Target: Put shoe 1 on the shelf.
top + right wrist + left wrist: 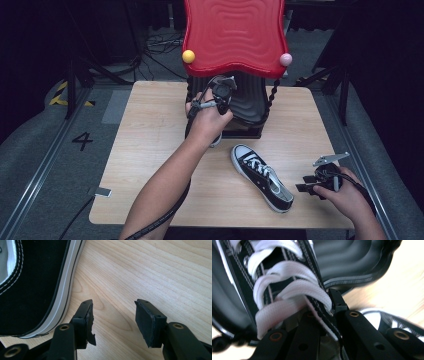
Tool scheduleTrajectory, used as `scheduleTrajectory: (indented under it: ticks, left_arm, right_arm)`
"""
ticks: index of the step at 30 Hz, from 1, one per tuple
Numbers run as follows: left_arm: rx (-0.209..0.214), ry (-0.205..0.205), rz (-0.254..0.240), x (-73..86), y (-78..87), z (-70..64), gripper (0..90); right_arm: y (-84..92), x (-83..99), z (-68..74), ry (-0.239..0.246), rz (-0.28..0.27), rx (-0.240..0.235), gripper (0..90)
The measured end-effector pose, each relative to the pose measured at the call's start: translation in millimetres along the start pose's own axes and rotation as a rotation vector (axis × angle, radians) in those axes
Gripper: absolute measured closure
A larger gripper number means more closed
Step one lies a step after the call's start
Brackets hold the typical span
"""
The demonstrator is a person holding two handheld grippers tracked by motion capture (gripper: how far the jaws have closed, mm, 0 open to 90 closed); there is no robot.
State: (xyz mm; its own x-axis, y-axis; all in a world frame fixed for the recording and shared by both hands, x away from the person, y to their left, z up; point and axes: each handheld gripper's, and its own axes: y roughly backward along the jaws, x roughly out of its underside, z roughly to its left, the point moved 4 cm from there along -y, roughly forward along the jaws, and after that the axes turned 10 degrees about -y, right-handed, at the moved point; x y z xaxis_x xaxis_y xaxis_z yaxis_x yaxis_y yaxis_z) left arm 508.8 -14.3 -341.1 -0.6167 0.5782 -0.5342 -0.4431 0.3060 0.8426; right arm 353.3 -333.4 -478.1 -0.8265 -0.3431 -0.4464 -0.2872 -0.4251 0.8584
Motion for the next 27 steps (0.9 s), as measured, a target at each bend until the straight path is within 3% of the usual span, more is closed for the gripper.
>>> scheduleTrajectory:
  ticks: [4, 8, 11, 13, 14, 15, 20, 23, 27]
  left_arm:
    - [-0.08, 0.014, 0.007, -4.9, -5.2, 14.5, 87.0]
    - [-0.047, 0.021, 0.008, -4.5, -11.7, 15.5, 86.5]
    - [-0.036, 0.003, 0.022, -5.3, -10.4, 14.0, 83.0]
    - [0.029, 0.023, 0.015, -4.3, -8.7, 10.6, 70.3]
    - [0.039, 0.018, 0.02, -2.8, -6.5, 8.7, 64.0]
    - [0.044, 0.013, 0.035, -0.8, -3.8, 6.8, 61.5]
    - [0.033, -0.029, -0.018, 5.7, 21.2, 1.3, 55.9]
    - [0.068, -0.047, -0.014, 19.3, 45.2, -3.2, 59.1]
    - [0.099, -0.065, 0.0, 33.4, 62.2, -3.5, 65.3]
  right_arm:
    - [-0.3, 1.4, -2.7, -0.004, 0.004, -0.001, 48.8]
    - [-1.0, 2.0, -3.8, -0.007, 0.004, -0.003, 48.6]
    - [-1.8, 2.0, -4.2, -0.008, 0.005, -0.003, 48.6]
    - [-1.9, 1.9, -3.0, -0.007, 0.008, -0.005, 48.6]
    - [-2.0, 1.8, -2.4, -0.005, 0.008, -0.006, 48.5]
    - [-2.2, 1.5, -1.9, -0.005, 0.007, -0.007, 48.5]
    - [-4.7, -1.0, -0.9, 0.005, 0.015, -0.008, 48.4]
    - [-6.2, -4.8, 0.2, 0.007, 0.011, -0.014, 48.4]
    - [-8.2, -9.0, 0.8, 0.014, 0.012, -0.014, 48.4]
